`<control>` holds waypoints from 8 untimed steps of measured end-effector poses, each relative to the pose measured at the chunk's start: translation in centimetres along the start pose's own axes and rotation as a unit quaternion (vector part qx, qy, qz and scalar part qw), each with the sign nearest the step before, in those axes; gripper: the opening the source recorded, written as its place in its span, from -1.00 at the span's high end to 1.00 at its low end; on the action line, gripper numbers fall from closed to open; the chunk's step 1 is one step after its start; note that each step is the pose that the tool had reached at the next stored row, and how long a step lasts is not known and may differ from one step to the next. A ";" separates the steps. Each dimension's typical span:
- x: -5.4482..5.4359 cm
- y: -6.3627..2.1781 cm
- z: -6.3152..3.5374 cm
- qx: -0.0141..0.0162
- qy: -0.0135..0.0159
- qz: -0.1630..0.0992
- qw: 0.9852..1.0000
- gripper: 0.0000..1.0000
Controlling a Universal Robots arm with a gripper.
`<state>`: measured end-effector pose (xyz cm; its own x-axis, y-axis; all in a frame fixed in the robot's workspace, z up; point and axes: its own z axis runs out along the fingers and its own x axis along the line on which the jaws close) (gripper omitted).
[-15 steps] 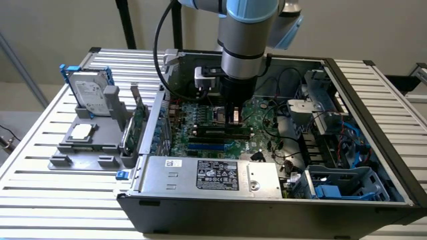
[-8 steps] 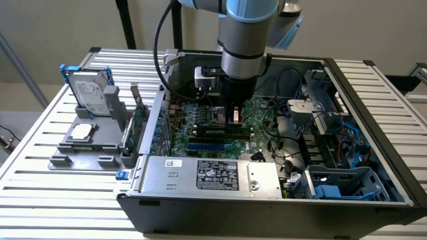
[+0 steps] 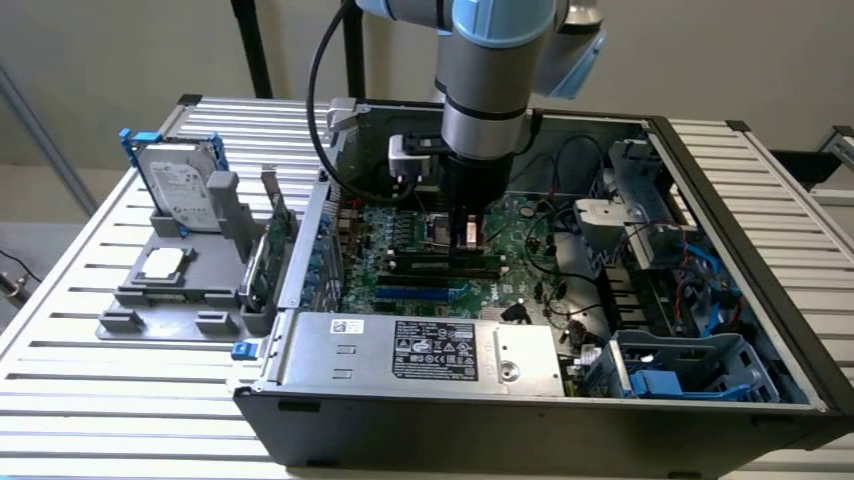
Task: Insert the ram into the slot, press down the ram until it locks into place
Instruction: 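Insert the ram into the slot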
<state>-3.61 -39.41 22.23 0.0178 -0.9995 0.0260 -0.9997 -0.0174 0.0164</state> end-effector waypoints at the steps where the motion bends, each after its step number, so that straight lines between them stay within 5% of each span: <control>1: 0.0 0.00 0.01 0.000 0.000 0.000 1.000 0.73; 8: 0.0 0.00 0.01 0.000 0.001 0.000 1.000 0.73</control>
<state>-3.61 -39.40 22.22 0.0179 -0.9995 0.0276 -0.9997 -0.0174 0.0167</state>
